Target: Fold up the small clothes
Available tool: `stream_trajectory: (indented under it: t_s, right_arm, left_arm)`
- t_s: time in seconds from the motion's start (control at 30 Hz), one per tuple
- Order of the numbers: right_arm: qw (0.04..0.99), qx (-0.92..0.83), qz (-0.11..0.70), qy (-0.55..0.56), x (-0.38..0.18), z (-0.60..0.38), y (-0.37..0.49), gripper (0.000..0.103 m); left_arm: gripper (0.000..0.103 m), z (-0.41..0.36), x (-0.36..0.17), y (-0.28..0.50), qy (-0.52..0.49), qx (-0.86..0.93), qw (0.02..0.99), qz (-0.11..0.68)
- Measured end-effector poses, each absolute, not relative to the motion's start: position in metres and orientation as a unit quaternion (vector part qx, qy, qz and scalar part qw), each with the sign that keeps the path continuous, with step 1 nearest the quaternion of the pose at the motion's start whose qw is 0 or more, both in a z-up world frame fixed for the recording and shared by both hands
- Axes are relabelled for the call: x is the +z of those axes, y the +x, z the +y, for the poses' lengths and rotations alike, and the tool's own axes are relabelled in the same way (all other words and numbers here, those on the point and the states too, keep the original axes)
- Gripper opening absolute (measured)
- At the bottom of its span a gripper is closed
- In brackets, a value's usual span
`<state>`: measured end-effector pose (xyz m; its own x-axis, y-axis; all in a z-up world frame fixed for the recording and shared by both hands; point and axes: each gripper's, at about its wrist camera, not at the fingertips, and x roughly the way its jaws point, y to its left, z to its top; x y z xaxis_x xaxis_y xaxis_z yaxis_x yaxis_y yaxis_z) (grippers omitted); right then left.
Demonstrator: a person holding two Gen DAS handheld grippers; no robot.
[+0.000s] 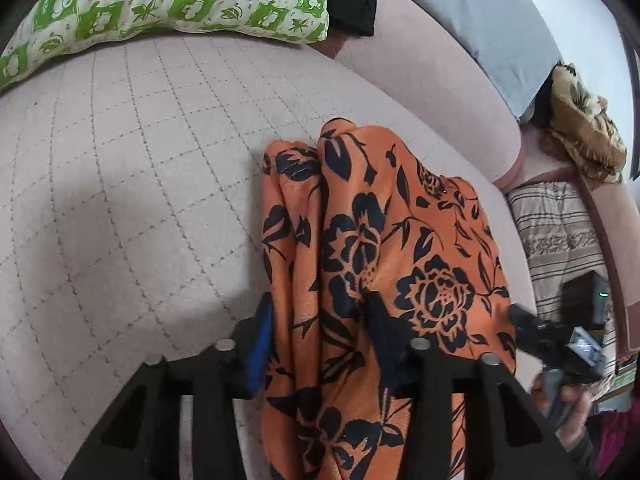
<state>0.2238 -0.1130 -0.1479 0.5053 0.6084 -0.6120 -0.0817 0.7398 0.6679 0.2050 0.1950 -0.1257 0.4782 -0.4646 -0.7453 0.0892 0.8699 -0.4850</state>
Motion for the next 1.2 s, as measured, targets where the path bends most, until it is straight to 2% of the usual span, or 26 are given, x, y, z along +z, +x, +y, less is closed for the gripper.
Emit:
stream_trajectory:
  t_s: [0.03,0.07,0.13,0.17,0.27,0.47,0.53,0.6,0.63,0.67,0.7,0.73,0.77,0.93,1.03,1.1,1.2]
  right_arm:
    - [0.801,0.228,0.466,0.298,-0.157,-0.108,0.232,0.079]
    - [0.789,0.242,0.478,0.301,-0.163,-0.103,0.236,0.071]
    - [0.788,0.256,0.481,0.285,-0.163,-0.091,0.239,0.040]
    - [0.798,0.254,0.475,0.271,-0.157,-0.087,0.237,0.034]
    - [0.813,0.265,0.454,0.250,-0.132,-0.088,0.229,0.031]
    - [0.856,0.252,0.401,0.205,-0.078,-0.129,0.205,0.031]
    - [0.860,0.243,0.393,0.219,-0.078,-0.159,0.202,0.031]
    - [0.858,0.227,0.394,0.238,-0.092,-0.184,0.205,0.032]
    - [0.859,0.204,0.398,0.248,-0.108,-0.197,0.207,0.038]
    - [0.856,0.185,0.410,0.253,-0.123,-0.205,0.210,0.046]
    - [0.847,0.161,0.435,0.262,-0.141,-0.212,0.213,0.052]
    - [0.833,0.129,0.461,0.278,-0.160,-0.221,0.211,0.054]
    - [0.830,0.138,0.452,0.298,-0.165,-0.227,0.205,0.054]
    - [0.868,0.147,0.378,0.285,-0.123,-0.233,0.178,0.055]
    - [0.864,0.199,0.356,0.295,-0.098,-0.222,0.186,0.072]
    - [0.850,0.232,0.358,0.310,-0.098,-0.211,0.204,0.072]
    - [0.817,0.228,0.415,0.331,-0.133,-0.196,0.239,0.073]
  left_arm:
    - [0.036,0.193,-0.125,0.205,-0.188,-0.166,0.839,0.483]
    - [0.031,0.189,-0.124,0.205,-0.175,-0.167,0.842,0.482]
    - [0.026,0.185,-0.120,0.204,-0.168,-0.167,0.845,0.479]
    - [0.024,0.185,-0.119,0.203,-0.169,-0.168,0.846,0.477]
    - [0.018,0.181,-0.105,0.195,-0.175,-0.176,0.853,0.460]
    - [0.018,0.118,-0.067,0.192,-0.157,-0.220,0.872,0.409]
    - [0.019,0.088,-0.071,0.202,-0.146,-0.223,0.871,0.413]
    - [0.025,0.064,-0.090,0.214,-0.123,-0.221,0.863,0.437]
    - [0.026,0.050,-0.110,0.222,-0.099,-0.199,0.857,0.464]
    - [0.034,0.046,-0.122,0.226,-0.090,-0.183,0.854,0.479]
    - [0.037,0.045,-0.128,0.225,-0.091,-0.182,0.854,0.479]
    - [0.042,0.047,-0.126,0.223,-0.091,-0.176,0.859,0.472]
    - [0.043,0.050,-0.120,0.218,-0.084,-0.168,0.866,0.464]
    - [0.041,0.063,-0.079,0.181,-0.047,-0.160,0.899,0.405]
    - [0.041,0.054,-0.071,0.162,-0.035,-0.182,0.902,0.391]
    - [0.041,0.047,-0.084,0.156,-0.018,-0.192,0.895,0.403]
    - [0.044,0.036,-0.133,0.171,0.004,-0.157,0.865,0.477]
